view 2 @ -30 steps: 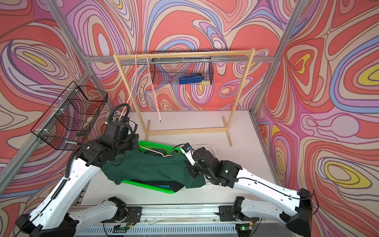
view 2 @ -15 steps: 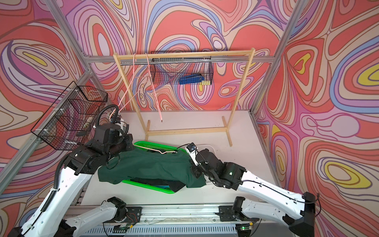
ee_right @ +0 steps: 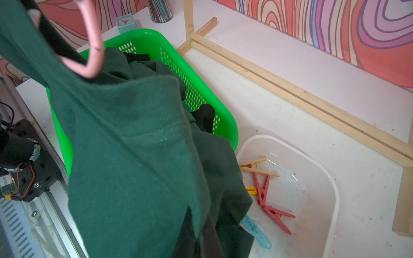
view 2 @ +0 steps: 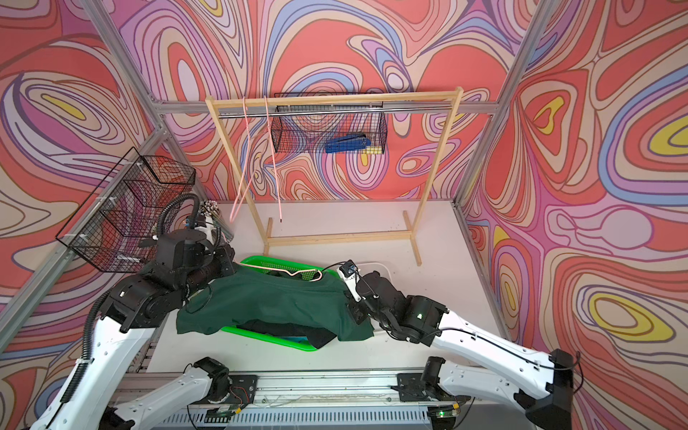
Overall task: Remove the clothespins securing t-shirts to the hanger
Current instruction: Remove the T-shirt from the hanger.
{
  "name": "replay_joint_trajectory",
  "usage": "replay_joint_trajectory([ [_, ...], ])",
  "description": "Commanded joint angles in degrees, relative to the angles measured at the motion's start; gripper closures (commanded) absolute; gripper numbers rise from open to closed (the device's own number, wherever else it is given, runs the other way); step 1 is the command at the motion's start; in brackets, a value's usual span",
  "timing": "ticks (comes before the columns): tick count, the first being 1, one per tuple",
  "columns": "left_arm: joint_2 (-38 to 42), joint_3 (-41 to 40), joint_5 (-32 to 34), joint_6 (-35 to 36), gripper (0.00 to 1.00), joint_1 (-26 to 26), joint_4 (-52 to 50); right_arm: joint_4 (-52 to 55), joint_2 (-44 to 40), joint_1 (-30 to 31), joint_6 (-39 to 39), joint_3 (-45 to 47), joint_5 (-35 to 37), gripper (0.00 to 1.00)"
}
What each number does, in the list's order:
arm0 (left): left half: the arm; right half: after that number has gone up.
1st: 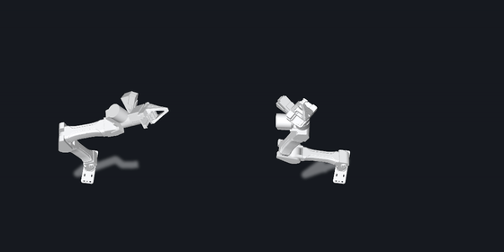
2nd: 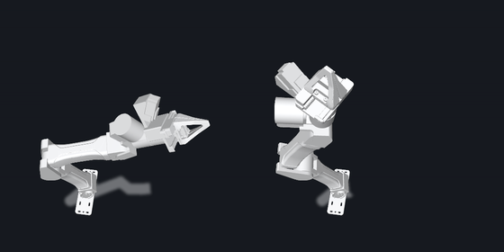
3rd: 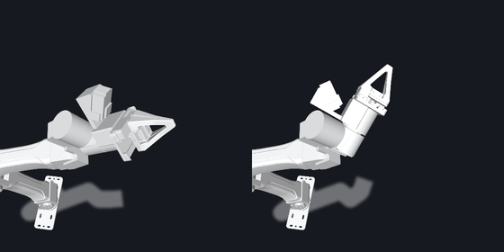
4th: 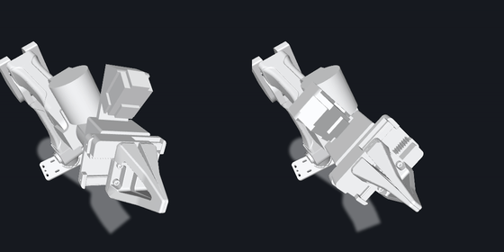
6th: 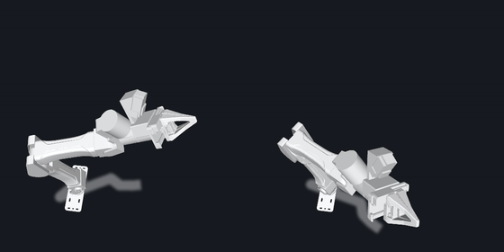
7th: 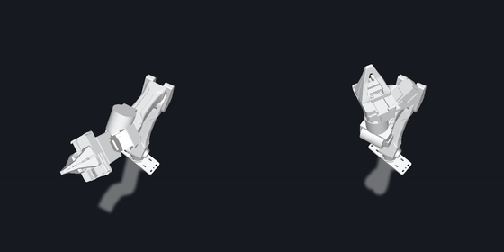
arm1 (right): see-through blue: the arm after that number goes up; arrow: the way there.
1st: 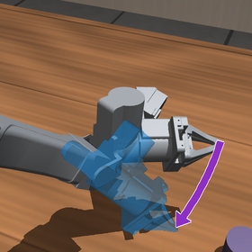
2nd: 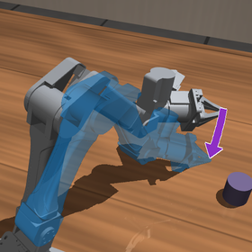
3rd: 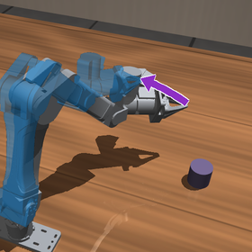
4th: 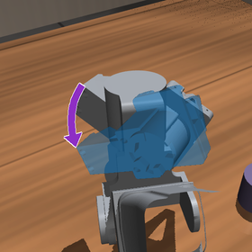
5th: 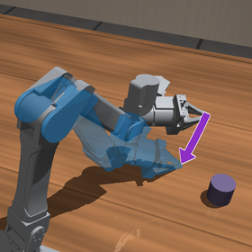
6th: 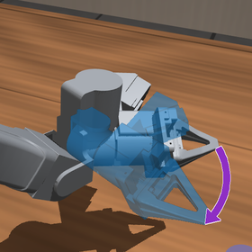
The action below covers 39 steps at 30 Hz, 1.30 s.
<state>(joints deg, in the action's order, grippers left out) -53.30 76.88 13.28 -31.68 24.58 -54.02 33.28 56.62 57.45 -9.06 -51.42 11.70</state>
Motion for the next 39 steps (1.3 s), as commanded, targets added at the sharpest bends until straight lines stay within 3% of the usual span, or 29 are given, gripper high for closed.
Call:
replay_joint_trajectory([
  [1,1.69,-0.27,1.03,-2.41,1.0,-0.83,2.85,-0.64,2.13,-0.15,1.36,-1.1,-1.0,1.0],
  [23,3.46,-3.09,0.49,-3.88,1.0,-0.83,8.58,-26.57,15.44,-0.16,5.16,-9.02,-20.59,1.0],
  [27,3.38,-2.79,0.87,-3.49,1.0,-0.84,8.58,-26.21,17.24,-0.16,5.48,-10.9,-21.88,0.61],
  [30,3.42,-2.88,0.92,-3.64,1.0,-0.84,8.75,-25.25,16.83,-0.22,5.6,-10.57,-22.16,0.44],
  [33,3.41,-3.04,0.97,-3.56,1.0,-0.77,8.93,-24.1,15.41,-0.18,5.7,-9.87,-21.51,0.36],
  [39,3.9,-3.93,1.05,-3.21,1.0,-0.84,9.96,-18.95,10.22,-0.16,6.26,-8.52,-16.68,0.3],
])
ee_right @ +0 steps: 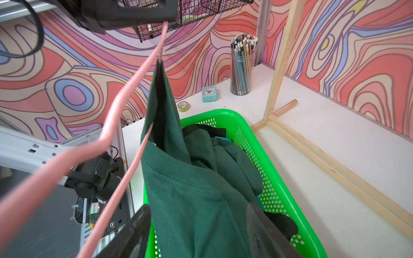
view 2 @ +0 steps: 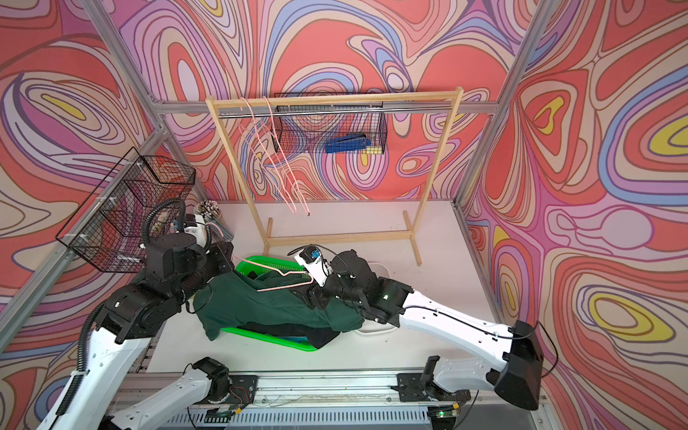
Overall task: Remove the clothespins securing t-shirts to the hanger
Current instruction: Remove the T-shirt from the hanger.
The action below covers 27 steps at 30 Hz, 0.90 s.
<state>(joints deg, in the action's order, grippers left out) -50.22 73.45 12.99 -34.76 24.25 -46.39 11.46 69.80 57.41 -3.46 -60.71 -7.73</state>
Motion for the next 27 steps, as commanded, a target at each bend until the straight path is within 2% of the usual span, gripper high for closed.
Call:
replay_joint_trajectory([
  [1,0.83,-0.5,1.26,0.09,1.0,-0.46,2.4,4.35,-3.91,-0.15,0.82,0.85,3.33,0.29],
  [6,0.91,-1.28,0.55,0.41,1.0,-0.51,3.33,10.14,-9.26,-0.19,1.07,1.55,4.95,0.29],
  [10,0.82,-2.62,-1.48,0.37,1.0,-0.48,5.02,12.53,-13.41,-0.14,0.91,1.66,2.31,0.31],
  [16,0.29,-4.13,-3.52,0.31,1.0,-0.51,6.76,14.57,-13.84,-0.12,-0.32,-1.31,-0.62,0.36],
  [22,0.39,-6.09,-6.07,-0.52,1.0,-0.51,9.1,13.23,-10.82,-0.11,-0.24,-3.45,-1.83,0.52],
  [27,0.21,-7.3,-7.76,-1.01,1.0,-0.5,10.03,11.74,-9.12,-0.15,-0.4,-4.07,-2.43,0.59],
])
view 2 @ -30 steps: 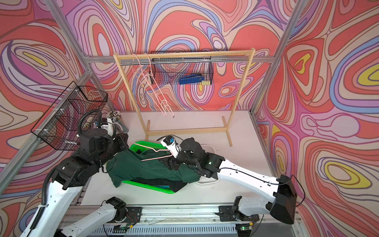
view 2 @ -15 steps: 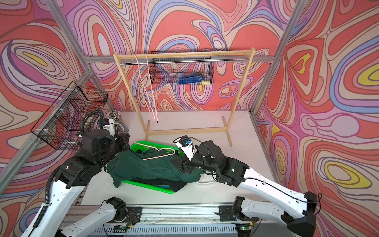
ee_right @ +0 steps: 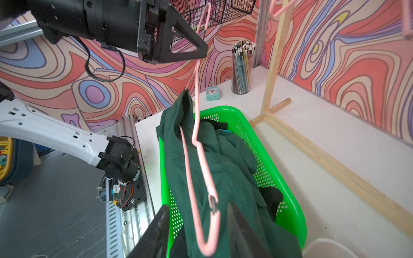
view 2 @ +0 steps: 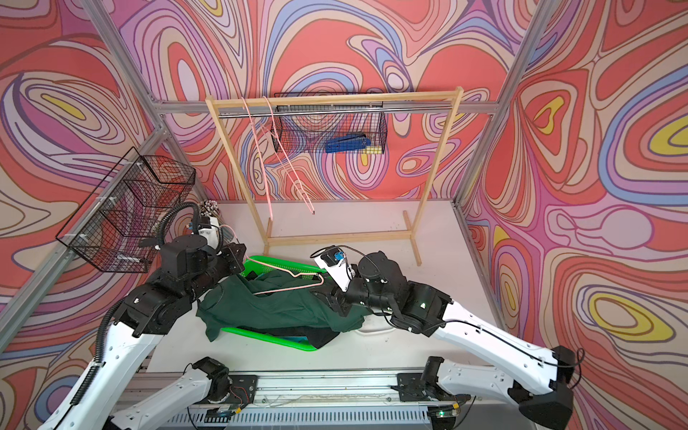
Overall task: Remove the clothespins securing t-shirts to the hanger
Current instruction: Remove the T-shirt from the hanger.
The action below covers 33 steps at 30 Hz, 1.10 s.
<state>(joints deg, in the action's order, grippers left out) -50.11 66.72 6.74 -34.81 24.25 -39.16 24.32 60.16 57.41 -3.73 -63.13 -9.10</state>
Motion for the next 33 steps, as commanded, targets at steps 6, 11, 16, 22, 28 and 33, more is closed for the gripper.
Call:
replay_joint_trajectory([
  [6,0.32,-1.92,-3.13,-1.22,1.0,-0.52,4.27,-1.55,0.83,-0.15,-0.28,-1.98,0.05,0.7],
  [11,0.0,-2.34,-3.63,-0.8,1.0,-0.44,4.51,-0.64,0.18,-0.13,-0.36,-2.5,1.85,0.68],
  [16,0.01,-2.61,-3.72,-0.75,1.0,-0.48,4.95,0.0,-0.07,-0.17,-0.93,-3.2,2.65,0.67],
  [22,-0.08,-2.72,-4.37,-0.59,1.0,-0.47,5.11,1.03,0.48,-0.14,-1.15,-3.83,4.27,0.85],
  [28,-0.43,-2.91,-5.17,-0.51,1.0,-0.52,4.9,1.87,0.16,-0.11,-1.22,-3.95,7.02,1.0],
  [33,-0.43,-2.75,-4.32,-0.09,0.75,-0.52,4.07,0.82,-2.32,-0.16,-1.79,-2.17,10.5,1.0],
])
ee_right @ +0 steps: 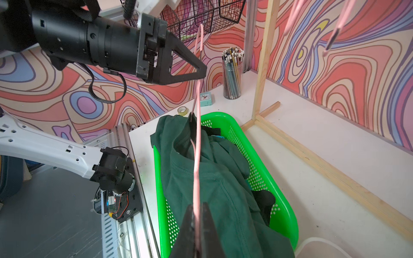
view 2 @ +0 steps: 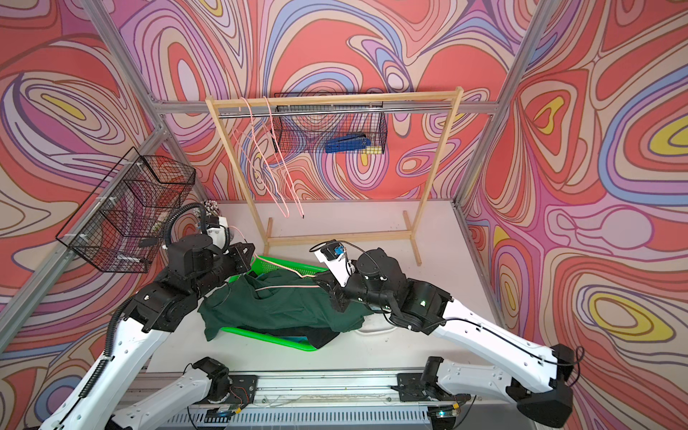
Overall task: Remove the clothespins securing t-shirts to the hanger
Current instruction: Remove the T-shirt from the hanger.
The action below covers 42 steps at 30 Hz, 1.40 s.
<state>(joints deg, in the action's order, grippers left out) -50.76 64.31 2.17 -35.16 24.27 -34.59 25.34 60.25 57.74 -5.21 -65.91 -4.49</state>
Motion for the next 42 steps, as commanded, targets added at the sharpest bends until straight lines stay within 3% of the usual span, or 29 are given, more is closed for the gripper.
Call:
replay_joint_trajectory([
  [1,0.16,-0.23,0.37,0.39,0.66,-0.48,-0.78,-0.72,-3.06,-0.47,-0.52,1.11,6.56,1.0],
  [3,-0.08,0.41,0.79,0.57,0.43,-0.47,-1.91,-2.04,-4.73,-0.44,-0.85,2.53,8.21,1.0],
  [6,-0.63,1.47,1.67,0.86,0.18,-0.5,-4.16,-3.01,-6.98,-0.5,-1.03,4.09,10.32,1.0],
  [8,-0.8,1.91,2.55,0.93,0.08,-0.54,-5.56,-2.94,-7.93,-0.49,-0.94,4.51,11.31,1.0],
  [11,-0.83,2.29,3.91,1.01,0.0,-0.5,-7.3,-3.26,-9.45,-0.44,-1.03,5.23,12.13,1.0],
  [19,-0.61,1.15,6.0,0.32,0.0,-0.51,-10.35,-4.04,-13.74,-0.45,-0.05,6.24,12.53,1.0],
  [32,-1.97,-2.49,5.88,0.68,0.0,-0.49,-12.7,4.53,-19.15,-0.48,0.81,4.03,16.68,1.0],
  [42,-4.28,-8.03,0.73,-0.27,0.03,-0.48,-10.23,7.23,-24.13,-0.44,0.57,4.11,21.28,1.0],
])
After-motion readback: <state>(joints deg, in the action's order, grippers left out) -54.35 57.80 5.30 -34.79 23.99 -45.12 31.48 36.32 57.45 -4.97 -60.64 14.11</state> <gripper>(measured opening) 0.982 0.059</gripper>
